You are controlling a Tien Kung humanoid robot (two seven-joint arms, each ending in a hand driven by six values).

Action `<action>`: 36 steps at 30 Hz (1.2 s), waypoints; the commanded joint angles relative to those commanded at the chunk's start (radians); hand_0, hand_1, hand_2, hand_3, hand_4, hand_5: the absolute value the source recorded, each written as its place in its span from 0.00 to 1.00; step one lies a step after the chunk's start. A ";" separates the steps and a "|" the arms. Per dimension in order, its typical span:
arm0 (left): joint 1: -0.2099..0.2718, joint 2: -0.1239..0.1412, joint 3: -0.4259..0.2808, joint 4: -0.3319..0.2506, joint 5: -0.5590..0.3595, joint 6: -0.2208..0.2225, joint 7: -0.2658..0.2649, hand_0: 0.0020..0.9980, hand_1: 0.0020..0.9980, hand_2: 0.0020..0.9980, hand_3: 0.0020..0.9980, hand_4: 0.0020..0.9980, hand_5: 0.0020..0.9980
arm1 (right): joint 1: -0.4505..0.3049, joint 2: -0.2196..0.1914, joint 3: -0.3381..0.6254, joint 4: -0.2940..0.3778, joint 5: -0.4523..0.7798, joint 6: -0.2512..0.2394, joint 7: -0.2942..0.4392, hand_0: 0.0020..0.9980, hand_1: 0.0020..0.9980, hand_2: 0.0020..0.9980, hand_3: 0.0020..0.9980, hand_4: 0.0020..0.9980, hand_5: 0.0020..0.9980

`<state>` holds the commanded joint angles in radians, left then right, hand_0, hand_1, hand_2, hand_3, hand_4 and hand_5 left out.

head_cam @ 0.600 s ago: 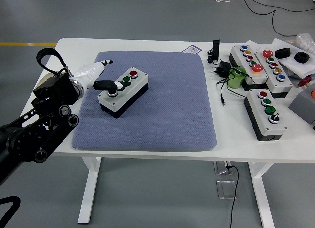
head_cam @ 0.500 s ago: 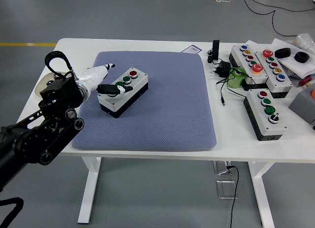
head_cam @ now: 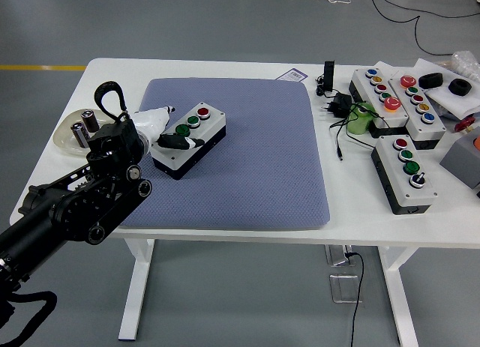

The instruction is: Pick up the button,place it on the desk,press the button,press the button

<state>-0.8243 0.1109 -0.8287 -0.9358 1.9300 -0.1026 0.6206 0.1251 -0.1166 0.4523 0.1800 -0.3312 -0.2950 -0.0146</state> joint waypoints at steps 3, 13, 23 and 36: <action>-0.011 -0.012 0.009 0.024 0.001 0.007 0.008 0.92 1.00 1.00 1.00 1.00 0.60 | 0.000 0.000 0.001 0.000 -0.001 0.000 0.000 0.67 0.60 0.65 0.67 0.31 0.32; -0.065 -0.051 0.056 0.100 0.006 0.005 0.025 0.88 0.98 1.00 1.00 1.00 0.53 | 0.002 -0.002 0.003 0.000 -0.005 -0.002 0.001 0.67 0.60 0.65 0.67 0.31 0.32; -0.131 -0.102 0.113 0.207 -0.011 -0.011 0.025 0.62 0.80 0.88 1.00 0.98 0.25 | 0.004 -0.005 -0.006 0.000 -0.007 -0.003 -0.001 0.67 0.60 0.65 0.66 0.31 0.32; -0.155 -0.111 0.177 0.296 -0.047 0.016 0.025 0.47 0.57 0.62 0.87 0.75 0.03 | 0.005 -0.008 0.002 0.000 -0.023 -0.007 -0.002 0.67 0.60 0.64 0.66 0.31 0.32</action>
<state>-0.9798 0.0000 -0.6519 -0.6396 1.8832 -0.0870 0.6454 0.1297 -0.1245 0.4538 0.1800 -0.3544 -0.3020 -0.0168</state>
